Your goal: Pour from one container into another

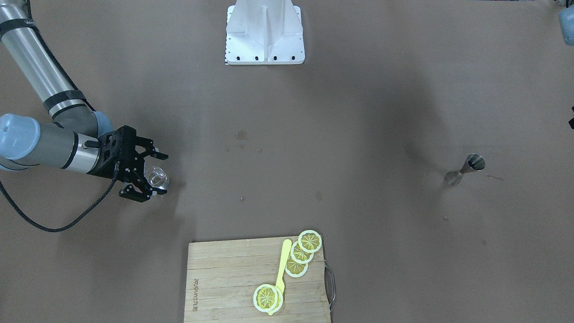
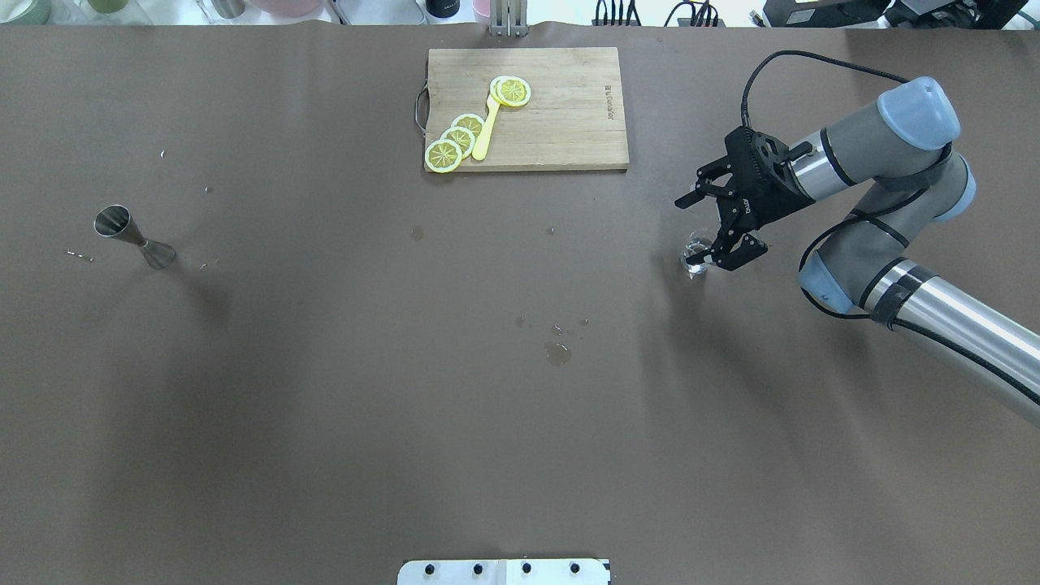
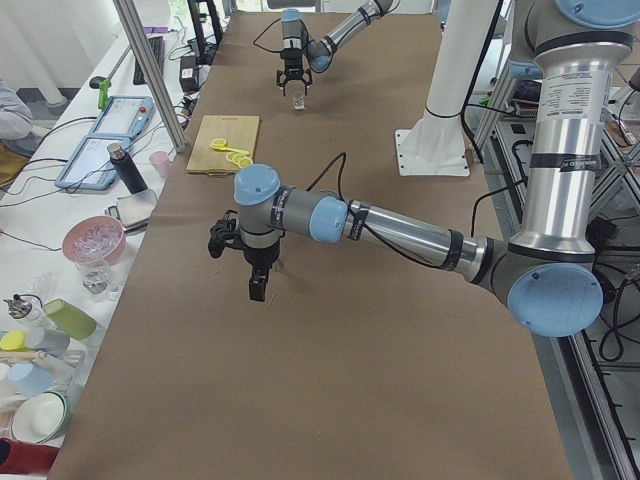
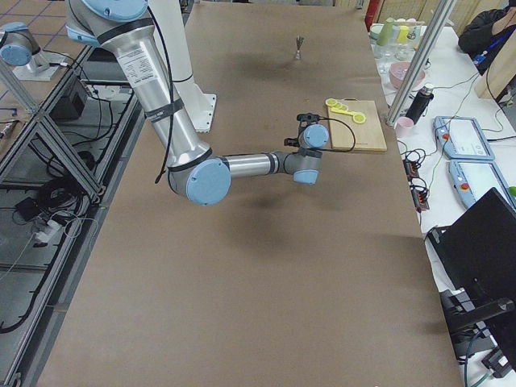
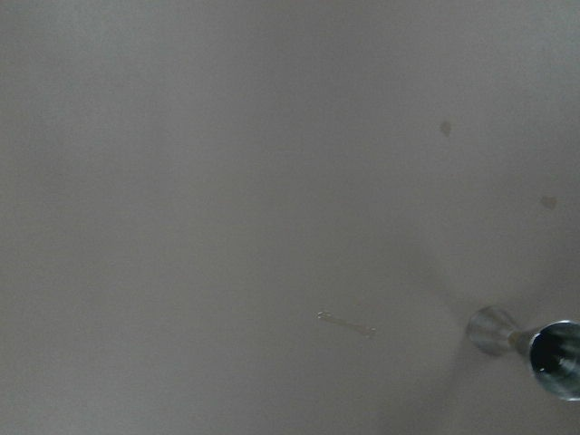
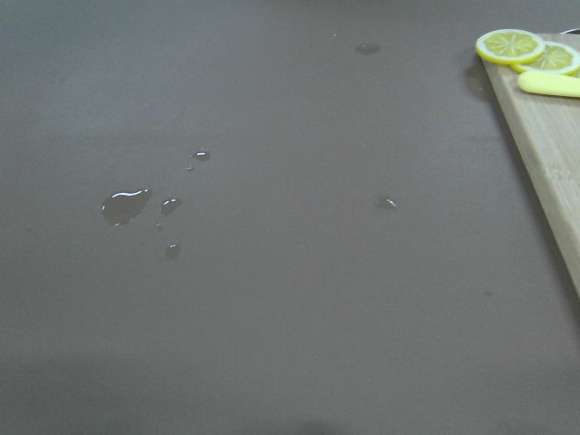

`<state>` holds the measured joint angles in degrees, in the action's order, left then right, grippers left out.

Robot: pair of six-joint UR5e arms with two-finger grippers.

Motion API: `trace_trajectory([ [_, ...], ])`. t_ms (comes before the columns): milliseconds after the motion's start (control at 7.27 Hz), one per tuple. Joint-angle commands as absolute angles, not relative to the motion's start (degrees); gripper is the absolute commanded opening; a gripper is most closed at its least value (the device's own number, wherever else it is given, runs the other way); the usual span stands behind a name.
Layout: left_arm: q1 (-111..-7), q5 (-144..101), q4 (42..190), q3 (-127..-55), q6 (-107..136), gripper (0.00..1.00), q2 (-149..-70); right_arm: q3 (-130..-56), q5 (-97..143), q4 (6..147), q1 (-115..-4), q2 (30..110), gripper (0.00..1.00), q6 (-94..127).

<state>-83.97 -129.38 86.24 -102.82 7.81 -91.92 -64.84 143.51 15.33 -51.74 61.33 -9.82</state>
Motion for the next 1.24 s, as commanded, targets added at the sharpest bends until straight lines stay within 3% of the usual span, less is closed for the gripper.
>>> trace_trajectory([
  [0, -89.36, -130.96, 80.09, -100.55, -3.73, 0.99, -91.32, -64.95, 142.39, 15.82, -54.47, 58.12, 1.00, -1.11],
  [551, -90.79, -138.25, 87.00, -96.77, -10.63, 0.99, -86.59, -67.57, 123.53, 19.39, -56.51, 54.58, 1.00, 17.27],
  [1101, -90.88, -138.34, 88.51, -97.29, -10.37, 0.99, -85.96, -75.74, 115.77, 47.29, -60.55, 55.19, 1.00, 17.49],
])
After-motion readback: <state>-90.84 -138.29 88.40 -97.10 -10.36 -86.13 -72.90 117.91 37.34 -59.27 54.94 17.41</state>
